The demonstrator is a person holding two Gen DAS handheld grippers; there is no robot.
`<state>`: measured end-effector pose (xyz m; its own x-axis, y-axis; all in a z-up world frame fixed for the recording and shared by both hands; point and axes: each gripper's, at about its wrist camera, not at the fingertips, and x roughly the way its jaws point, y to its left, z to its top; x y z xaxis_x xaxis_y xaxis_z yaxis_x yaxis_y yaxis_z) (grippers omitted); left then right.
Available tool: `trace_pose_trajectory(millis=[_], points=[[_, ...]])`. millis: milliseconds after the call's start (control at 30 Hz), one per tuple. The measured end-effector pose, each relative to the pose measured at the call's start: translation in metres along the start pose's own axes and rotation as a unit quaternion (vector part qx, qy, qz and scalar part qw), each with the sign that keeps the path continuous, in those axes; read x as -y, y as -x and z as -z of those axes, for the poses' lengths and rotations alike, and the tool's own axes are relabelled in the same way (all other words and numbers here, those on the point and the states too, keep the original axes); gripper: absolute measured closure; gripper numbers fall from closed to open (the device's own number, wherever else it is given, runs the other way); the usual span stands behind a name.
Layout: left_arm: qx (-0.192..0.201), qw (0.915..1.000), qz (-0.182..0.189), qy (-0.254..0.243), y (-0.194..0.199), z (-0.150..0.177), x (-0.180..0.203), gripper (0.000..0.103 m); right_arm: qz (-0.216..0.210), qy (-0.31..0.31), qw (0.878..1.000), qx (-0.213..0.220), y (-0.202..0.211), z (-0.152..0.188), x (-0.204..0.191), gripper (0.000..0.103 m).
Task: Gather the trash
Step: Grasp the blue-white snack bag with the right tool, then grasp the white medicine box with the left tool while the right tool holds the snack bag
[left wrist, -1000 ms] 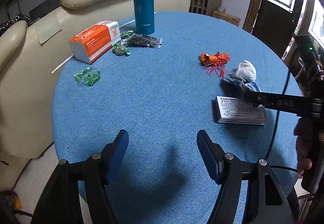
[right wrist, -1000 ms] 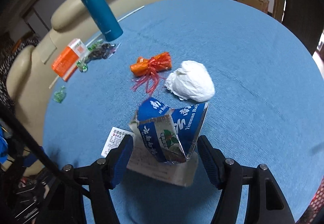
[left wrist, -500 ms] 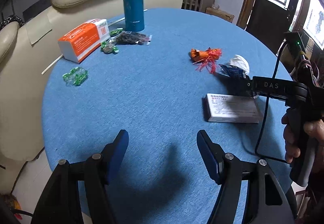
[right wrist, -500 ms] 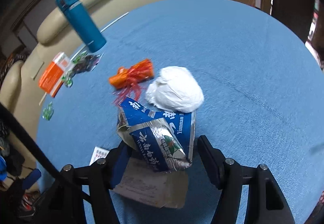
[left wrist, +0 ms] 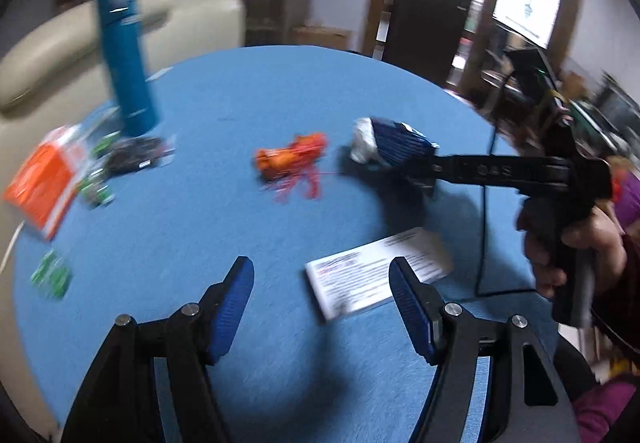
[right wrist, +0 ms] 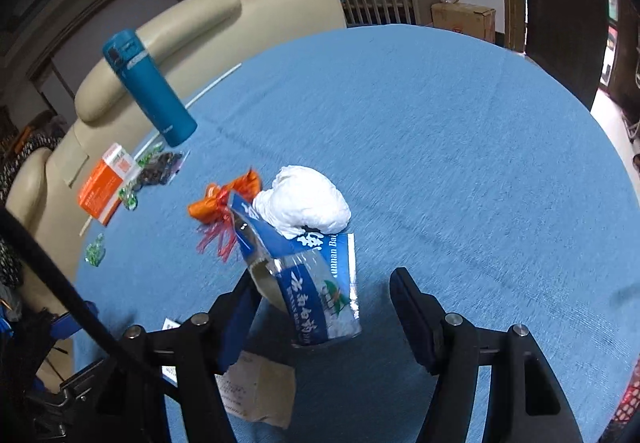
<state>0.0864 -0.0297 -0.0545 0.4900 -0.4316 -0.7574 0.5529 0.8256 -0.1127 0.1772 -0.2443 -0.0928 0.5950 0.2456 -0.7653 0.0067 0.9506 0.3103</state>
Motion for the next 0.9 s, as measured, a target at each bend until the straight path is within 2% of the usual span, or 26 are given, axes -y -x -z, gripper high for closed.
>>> trace_pose_trajectory(millis=[167,200,233,300,433,567,700,800,900], points=[[-0.014,0.9971,0.049,-0.056,-0.022,-0.006,0.011,0.029,-0.013,0.005,1.000,0.020,0.001,-0.001,0.009,0.034],[-0.018,0.9964,0.054,-0.063,-0.026,-0.006,0.013,0.029,-0.014,0.012,1.000,0.024,0.002,-0.001,0.010,0.040],[-0.023,0.9953,0.060,-0.072,-0.032,-0.005,0.014,0.029,-0.017,0.018,0.999,0.029,0.003,-0.001,0.009,0.054],[-0.032,0.9936,0.068,-0.084,-0.040,-0.004,0.016,0.029,-0.014,0.030,0.999,0.030,0.003,-0.004,0.007,0.070],[-0.048,0.9900,0.079,-0.106,-0.054,-0.003,0.019,0.029,-0.018,0.043,0.998,0.030,0.004,-0.005,0.005,0.073],[-0.050,0.9874,0.073,-0.131,-0.063,-0.001,0.025,0.029,-0.035,0.025,0.999,0.031,0.007,-0.003,0.011,0.074],[-0.065,0.9833,0.087,-0.146,-0.072,0.001,0.029,0.027,-0.054,0.004,0.998,0.026,0.013,0.001,0.020,0.074],[-0.079,0.9800,0.072,-0.168,-0.081,0.007,0.036,0.027,-0.063,-0.016,0.998,0.019,0.019,0.006,0.029,0.074],[-0.072,0.9797,0.064,-0.176,-0.082,0.010,0.042,0.027,-0.072,-0.036,0.997,0.020,0.030,0.012,0.042,0.074]])
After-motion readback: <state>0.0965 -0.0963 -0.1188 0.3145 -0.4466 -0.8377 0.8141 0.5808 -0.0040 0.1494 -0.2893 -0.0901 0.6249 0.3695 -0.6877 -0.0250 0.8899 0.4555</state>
